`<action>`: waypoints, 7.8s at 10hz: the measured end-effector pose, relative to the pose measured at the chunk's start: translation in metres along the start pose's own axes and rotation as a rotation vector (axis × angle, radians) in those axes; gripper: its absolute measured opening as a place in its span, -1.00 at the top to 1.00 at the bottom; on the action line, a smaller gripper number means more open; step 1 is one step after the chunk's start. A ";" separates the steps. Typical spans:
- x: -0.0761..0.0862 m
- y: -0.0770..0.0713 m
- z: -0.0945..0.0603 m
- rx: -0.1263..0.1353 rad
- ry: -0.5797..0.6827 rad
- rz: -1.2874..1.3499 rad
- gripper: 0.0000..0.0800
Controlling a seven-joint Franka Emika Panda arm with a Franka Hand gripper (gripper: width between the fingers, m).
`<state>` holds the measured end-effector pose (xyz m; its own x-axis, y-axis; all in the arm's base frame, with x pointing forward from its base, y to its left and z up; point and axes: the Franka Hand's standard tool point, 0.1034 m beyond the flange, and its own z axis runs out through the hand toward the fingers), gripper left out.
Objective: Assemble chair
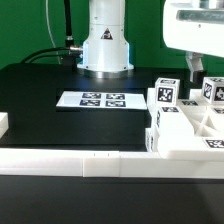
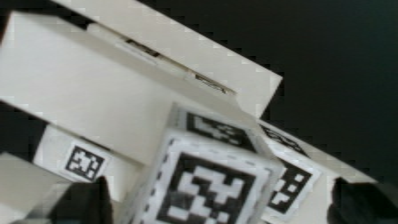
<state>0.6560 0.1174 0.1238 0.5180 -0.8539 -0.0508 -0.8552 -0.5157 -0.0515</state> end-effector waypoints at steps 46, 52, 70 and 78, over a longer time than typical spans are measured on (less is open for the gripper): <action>0.000 0.004 0.002 0.072 0.003 0.233 -0.61; -0.001 0.005 0.003 0.054 0.029 -0.265 -0.62; -0.007 0.006 0.008 0.045 0.044 -0.414 0.29; -0.003 0.010 0.007 0.089 0.015 0.226 0.29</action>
Offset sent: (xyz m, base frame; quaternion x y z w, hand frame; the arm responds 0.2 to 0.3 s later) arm 0.0000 0.0000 0.0000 0.0000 0.0000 -0.1938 0.9810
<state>0.6459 0.1158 0.1162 0.3127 -0.9482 -0.0566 -0.9441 -0.3037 -0.1278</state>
